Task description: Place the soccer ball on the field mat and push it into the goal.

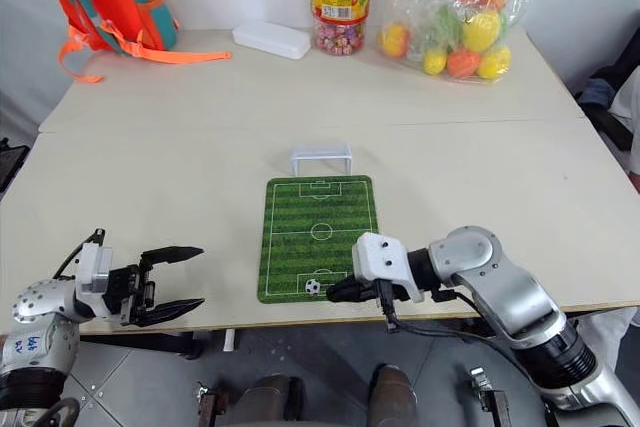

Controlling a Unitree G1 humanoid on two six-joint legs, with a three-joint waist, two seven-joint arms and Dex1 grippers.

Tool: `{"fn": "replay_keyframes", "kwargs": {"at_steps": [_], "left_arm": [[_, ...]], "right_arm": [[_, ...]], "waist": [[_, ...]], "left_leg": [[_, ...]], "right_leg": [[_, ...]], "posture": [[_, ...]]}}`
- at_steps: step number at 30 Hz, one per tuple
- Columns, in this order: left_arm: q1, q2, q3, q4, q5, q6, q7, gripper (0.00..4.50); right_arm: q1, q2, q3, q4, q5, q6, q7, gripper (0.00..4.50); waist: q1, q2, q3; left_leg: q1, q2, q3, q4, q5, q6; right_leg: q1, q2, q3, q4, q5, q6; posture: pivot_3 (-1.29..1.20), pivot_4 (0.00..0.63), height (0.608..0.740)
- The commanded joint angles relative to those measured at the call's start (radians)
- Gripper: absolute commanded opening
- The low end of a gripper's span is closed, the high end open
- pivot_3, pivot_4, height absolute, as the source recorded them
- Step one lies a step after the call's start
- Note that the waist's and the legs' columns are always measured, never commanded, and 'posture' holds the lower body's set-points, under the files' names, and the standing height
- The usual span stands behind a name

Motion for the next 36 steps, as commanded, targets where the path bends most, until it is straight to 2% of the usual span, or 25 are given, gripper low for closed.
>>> {"fn": "replay_keyframes", "kwargs": {"at_steps": [1,10,22,28,32,36], "left_arm": [[-0.006,0.014,-0.008,-0.007,-0.012,-0.013,-0.093,4.50],[0.008,0.026,-0.009,-0.019,-0.023,-0.014,-0.090,4.50],[0.042,0.018,-0.003,-0.057,-0.030,-0.015,-0.059,4.50],[0.028,0.020,0.004,-0.049,-0.027,-0.024,-0.048,4.50],[0.003,0.022,0.006,-0.028,-0.024,-0.031,-0.047,4.50],[-0.035,0.018,-0.003,0.002,-0.015,-0.039,-0.052,4.50]], "right_arm": [[0.002,0.021,0.062,0.022,-0.070,-0.094,-0.004,0.02],[-0.020,0.110,0.102,0.101,-0.097,-0.116,-0.027,0.02],[-0.127,0.208,0.118,0.329,-0.163,-0.211,-0.034,0.02],[-0.272,0.220,-0.001,0.536,-0.192,-0.262,-0.130,0.02],[-0.327,0.227,-0.108,0.551,-0.143,-0.199,-0.181,0.02],[-0.325,0.212,-0.161,0.508,-0.117,-0.150,-0.191,0.02]], "waist": [[0.001,0.000,0.000],[0.001,0.000,0.000],[0.000,0.000,0.000],[-0.002,0.000,0.000],[0.000,0.000,0.000],[-0.001,0.000,0.000]], "left_leg": [[0.000,0.000,0.000,0.000,0.000,0.000],[0.000,0.000,0.000,0.001,0.000,0.000],[0.000,0.000,0.000,0.001,0.000,0.000],[0.000,0.000,0.000,0.001,0.000,0.000],[0.000,0.000,0.000,0.001,0.000,0.000],[0.000,0.000,0.001,0.001,0.000,0.000]], "right_leg": [[0.000,0.000,0.000,0.000,0.000,0.000],[0.000,0.000,0.000,0.000,0.000,0.000],[0.000,0.000,0.000,0.000,0.000,0.000],[0.000,0.000,0.001,0.001,0.000,0.000],[-0.001,0.000,0.001,0.001,0.000,0.000],[-0.001,0.000,0.001,0.000,0.000,0.000]], "posture": [[0.00,0.150,0.740],[0.00,0.150,0.740],[0.00,0.150,0.740],[0.00,0.150,0.740],[0.00,0.150,0.740],[0.00,0.150,0.740]]}}
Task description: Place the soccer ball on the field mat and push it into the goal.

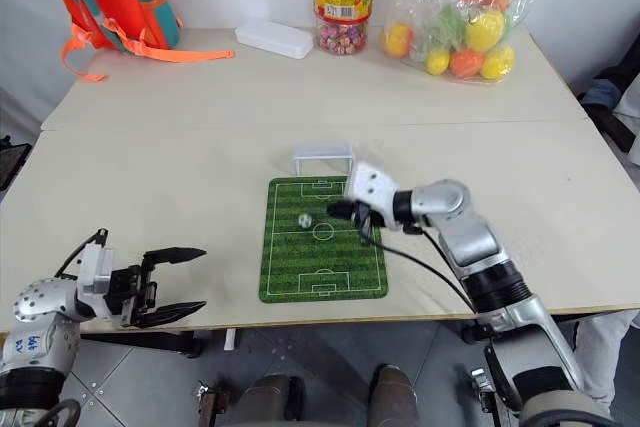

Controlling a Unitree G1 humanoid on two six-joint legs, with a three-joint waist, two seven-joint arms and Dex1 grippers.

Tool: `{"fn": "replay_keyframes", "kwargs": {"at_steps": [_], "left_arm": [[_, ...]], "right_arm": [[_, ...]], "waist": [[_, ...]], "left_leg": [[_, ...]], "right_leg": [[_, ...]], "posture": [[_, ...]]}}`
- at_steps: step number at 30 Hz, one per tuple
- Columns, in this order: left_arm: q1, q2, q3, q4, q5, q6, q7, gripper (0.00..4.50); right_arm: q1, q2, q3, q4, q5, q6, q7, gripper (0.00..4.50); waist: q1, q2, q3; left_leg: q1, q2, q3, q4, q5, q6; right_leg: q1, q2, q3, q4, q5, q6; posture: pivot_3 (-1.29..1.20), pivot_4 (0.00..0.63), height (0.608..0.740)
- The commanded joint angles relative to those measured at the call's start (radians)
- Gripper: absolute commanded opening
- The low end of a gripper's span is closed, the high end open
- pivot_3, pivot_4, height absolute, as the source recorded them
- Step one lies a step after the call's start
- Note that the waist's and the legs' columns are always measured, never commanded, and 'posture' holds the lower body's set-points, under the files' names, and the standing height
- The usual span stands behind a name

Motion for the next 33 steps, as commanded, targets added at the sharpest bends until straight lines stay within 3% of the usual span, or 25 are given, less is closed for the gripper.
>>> {"fn": "replay_keyframes", "kwargs": {"at_steps": [1,15,21,28,31,33], "left_arm": [[-0.029,0.003,0.009,0.031,-0.004,-0.017,-0.054,4.50],[-0.197,0.003,-0.018,0.201,0.033,-0.060,-0.068,4.50],[-0.224,0.005,-0.015,0.235,0.044,-0.041,-0.042,4.50],[-0.251,0.027,0.010,0.265,0.072,0.051,0.063,4.50],[-0.255,0.028,0.028,0.267,0.098,0.053,0.140,4.50],[-0.249,0.038,0.046,0.262,0.081,0.062,0.118,4.50]], "right_arm": [[0.008,-0.014,-0.048,-0.068,0.036,0.037,-0.008,0.02],[0.029,-0.075,-0.097,-0.084,0.075,0.042,0.024,0.02],[0.088,-0.156,-0.137,-0.093,0.116,0.044,0.093,0.02],[0.170,-0.289,-0.220,0.053,0.137,-0.075,0.232,0.02],[0.203,-0.326,-0.254,0.105,0.164,-0.130,0.310,0.56],[0.212,-0.337,-0.284,0.165,0.187,-0.196,0.366,1.25]], "waist": [[-0.001,0.000,0.000],[-0.001,0.000,0.000],[0.000,-0.001,0.001],[0.001,-0.001,0.001],[0.001,-0.002,0.001],[-0.002,-0.002,0.001]], "left_leg": [[0.000,0.000,0.000,0.000,0.000,0.000],[0.000,0.000,0.001,0.000,0.000,0.000],[0.000,0.000,0.001,0.000,0.000,0.001],[0.000,0.000,0.002,0.000,-0.001,0.002],[0.000,0.000,0.002,0.000,-0.001,0.002],[0.000,0.000,0.002,0.000,-0.001,0.002]], "right_leg": [[0.000,0.000,0.000,0.000,0.000,0.000],[0.000,0.000,0.000,0.000,0.000,0.000],[0.000,0.000,0.000,0.000,0.000,0.000],[0.000,0.000,0.001,-0.001,0.000,0.000],[0.000,0.000,0.001,-0.001,0.000,0.000],[0.000,0.000,0.001,-0.001,0.000,0.000]], "posture": [[0.00,0.150,0.740],[0.00,0.150,0.740],[0.00,0.150,0.740],[0.00,0.150,0.740],[0.00,0.150,0.740],[0.00,0.150,0.740]]}}
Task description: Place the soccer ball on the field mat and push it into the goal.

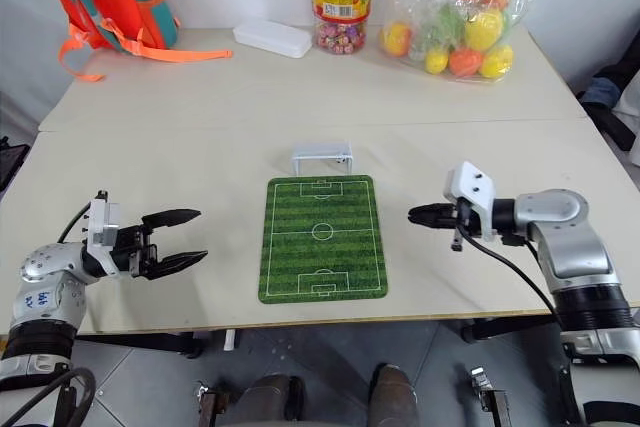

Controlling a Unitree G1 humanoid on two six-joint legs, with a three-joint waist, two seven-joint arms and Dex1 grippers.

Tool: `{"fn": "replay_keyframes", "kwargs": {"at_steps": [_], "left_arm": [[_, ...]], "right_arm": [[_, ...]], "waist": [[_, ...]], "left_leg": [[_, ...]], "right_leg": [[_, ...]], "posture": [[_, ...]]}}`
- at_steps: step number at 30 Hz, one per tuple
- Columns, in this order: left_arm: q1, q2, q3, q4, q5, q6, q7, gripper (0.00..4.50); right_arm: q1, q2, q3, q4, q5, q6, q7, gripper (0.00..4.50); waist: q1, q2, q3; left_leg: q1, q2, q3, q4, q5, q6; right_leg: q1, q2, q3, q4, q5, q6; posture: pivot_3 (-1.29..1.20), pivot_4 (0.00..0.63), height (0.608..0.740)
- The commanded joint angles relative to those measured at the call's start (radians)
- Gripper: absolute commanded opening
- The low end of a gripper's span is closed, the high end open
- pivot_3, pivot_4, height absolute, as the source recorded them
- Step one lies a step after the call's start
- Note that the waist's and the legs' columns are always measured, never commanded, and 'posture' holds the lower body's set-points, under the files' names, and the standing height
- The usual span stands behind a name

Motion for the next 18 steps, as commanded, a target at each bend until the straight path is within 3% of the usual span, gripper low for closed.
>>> {"fn": "replay_keyframes", "kwargs": {"at_steps": [1,9,18], "left_arm": [[0.001,0.040,0.050,0.003,-0.019,0.028,-0.005,4.50],[0.047,0.089,0.110,0.020,-0.013,0.012,-0.020,4.50],[0.142,0.108,0.187,-0.054,-0.033,0.038,0.006,4.50]], "right_arm": [[0.008,-0.031,-0.088,0.099,0.068,-0.128,0.117,1.57],[-0.069,-0.067,-0.124,0.377,0.048,-0.306,0.214,4.40],[-0.112,-0.076,-0.172,0.558,0.039,-0.375,0.190,4.46]], "waist": [[-0.002,0.000,0.000],[-0.001,0.000,0.000],[0.000,0.000,0.000]], "left_leg": [[0.000,0.000,0.000,0.000,0.000,0.000],[0.001,0.000,0.001,0.000,0.000,0.000],[0.001,0.001,0.001,0.000,0.000,0.000]], "right_leg": [[0.000,0.000,0.000,0.000,0.000,0.000],[0.000,0.000,0.001,0.000,0.000,0.000],[0.000,0.000,0.001,0.000,0.000,0.000]], "posture": [[0.00,0.150,0.740],[0.00,0.150,0.740],[0.00,0.150,0.740]]}}
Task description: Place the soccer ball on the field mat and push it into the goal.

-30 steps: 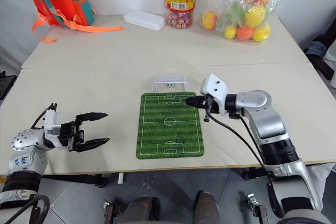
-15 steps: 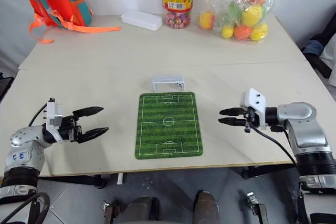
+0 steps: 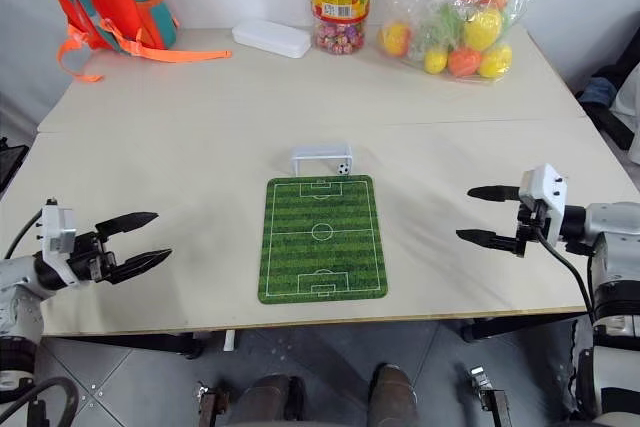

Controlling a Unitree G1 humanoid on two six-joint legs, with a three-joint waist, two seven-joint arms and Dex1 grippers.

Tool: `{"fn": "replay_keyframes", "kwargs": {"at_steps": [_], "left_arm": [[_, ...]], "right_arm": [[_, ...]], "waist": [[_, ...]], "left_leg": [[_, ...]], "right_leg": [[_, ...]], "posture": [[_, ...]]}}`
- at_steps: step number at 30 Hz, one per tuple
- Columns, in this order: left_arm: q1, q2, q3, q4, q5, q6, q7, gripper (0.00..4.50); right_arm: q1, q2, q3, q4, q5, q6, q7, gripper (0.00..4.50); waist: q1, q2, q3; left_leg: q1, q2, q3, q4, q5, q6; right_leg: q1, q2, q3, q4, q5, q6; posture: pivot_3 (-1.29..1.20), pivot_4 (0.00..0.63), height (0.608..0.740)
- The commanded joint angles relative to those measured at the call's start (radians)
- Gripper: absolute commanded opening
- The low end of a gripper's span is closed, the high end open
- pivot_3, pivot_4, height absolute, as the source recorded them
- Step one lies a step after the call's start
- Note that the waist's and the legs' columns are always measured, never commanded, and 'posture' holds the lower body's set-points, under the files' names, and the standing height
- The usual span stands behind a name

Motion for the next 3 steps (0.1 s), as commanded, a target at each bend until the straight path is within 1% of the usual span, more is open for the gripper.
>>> {"fn": "replay_keyframes", "kwargs": {"at_steps": [1,3], "left_arm": [[0.021,0.025,0.038,-0.066,-0.030,0.018,0.005,4.50],[0.026,0.027,0.046,-0.072,-0.035,0.009,-0.014,4.50]], "right_arm": [[-0.014,-0.024,-0.033,0.004,0.006,-0.016,0.005,4.46],[-0.004,-0.023,-0.035,-0.011,0.011,-0.010,0.004,4.46]], "waist": [[0.001,0.000,0.000],[0.001,0.000,0.000]], "left_leg": [[0.000,0.000,0.000,0.000,0.000,0.000],[0.000,0.000,0.000,0.001,0.000,0.000]], "right_leg": [[0.000,0.000,0.000,0.000,0.000,0.000],[0.000,0.000,0.000,0.000,0.000,0.000]], "posture": [[0.00,0.150,0.740],[0.00,0.150,0.740]]}}
